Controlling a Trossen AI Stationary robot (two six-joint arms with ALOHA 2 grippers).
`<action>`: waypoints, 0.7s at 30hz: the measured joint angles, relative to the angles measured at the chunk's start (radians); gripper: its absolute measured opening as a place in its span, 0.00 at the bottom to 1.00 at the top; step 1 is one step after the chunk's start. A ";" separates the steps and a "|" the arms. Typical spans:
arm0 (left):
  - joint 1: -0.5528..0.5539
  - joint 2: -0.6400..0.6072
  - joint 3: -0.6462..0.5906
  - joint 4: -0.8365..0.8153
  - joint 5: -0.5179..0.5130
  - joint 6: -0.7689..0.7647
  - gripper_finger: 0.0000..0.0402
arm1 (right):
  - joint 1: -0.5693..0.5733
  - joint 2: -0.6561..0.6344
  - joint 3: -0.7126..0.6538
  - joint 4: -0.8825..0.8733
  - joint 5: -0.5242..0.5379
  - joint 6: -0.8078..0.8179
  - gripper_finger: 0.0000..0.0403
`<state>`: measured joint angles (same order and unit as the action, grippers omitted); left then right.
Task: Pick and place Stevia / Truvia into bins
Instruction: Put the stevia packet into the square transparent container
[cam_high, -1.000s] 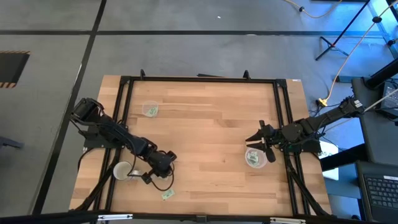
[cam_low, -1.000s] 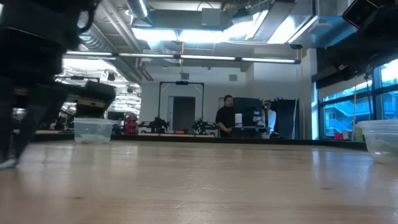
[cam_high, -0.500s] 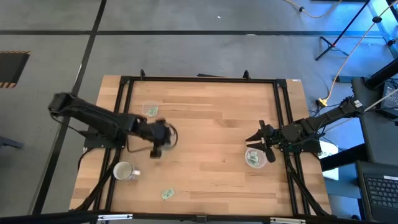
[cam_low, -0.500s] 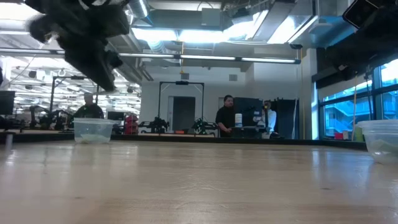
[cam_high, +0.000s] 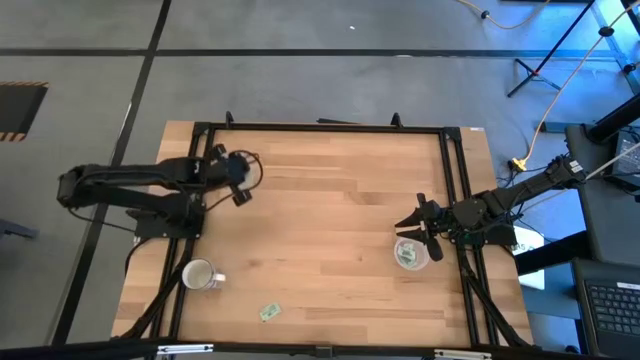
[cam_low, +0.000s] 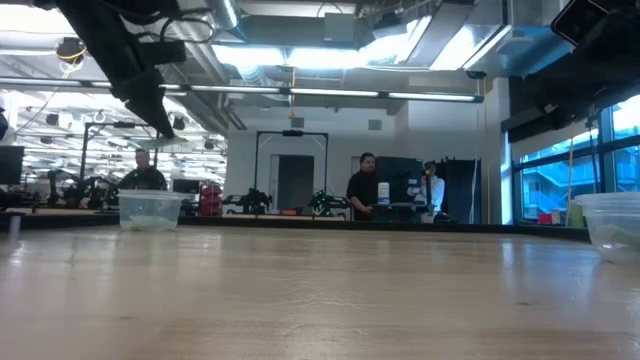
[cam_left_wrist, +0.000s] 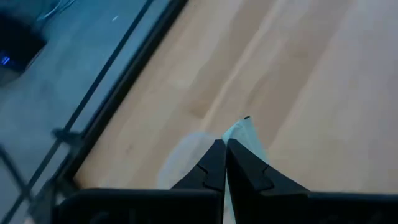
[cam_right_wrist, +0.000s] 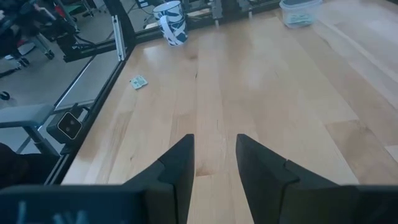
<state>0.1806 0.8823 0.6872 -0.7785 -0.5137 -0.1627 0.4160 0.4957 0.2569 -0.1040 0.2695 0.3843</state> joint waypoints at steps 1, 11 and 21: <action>0.022 -0.002 0.000 -0.006 -0.002 0.000 0.01 | 0.000 0.000 0.000 0.000 0.000 0.000 0.30; 0.209 0.008 -0.081 0.105 0.017 0.035 0.01 | 0.000 0.000 0.000 -0.003 0.000 -0.020 0.30; 0.314 0.012 -0.167 0.243 0.071 0.015 0.01 | 0.000 0.000 0.000 -0.003 0.000 -0.023 0.30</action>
<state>0.4947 0.8948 0.5203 -0.5355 -0.4426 -0.1476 0.4164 0.4957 0.2569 -0.1072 0.2695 0.3609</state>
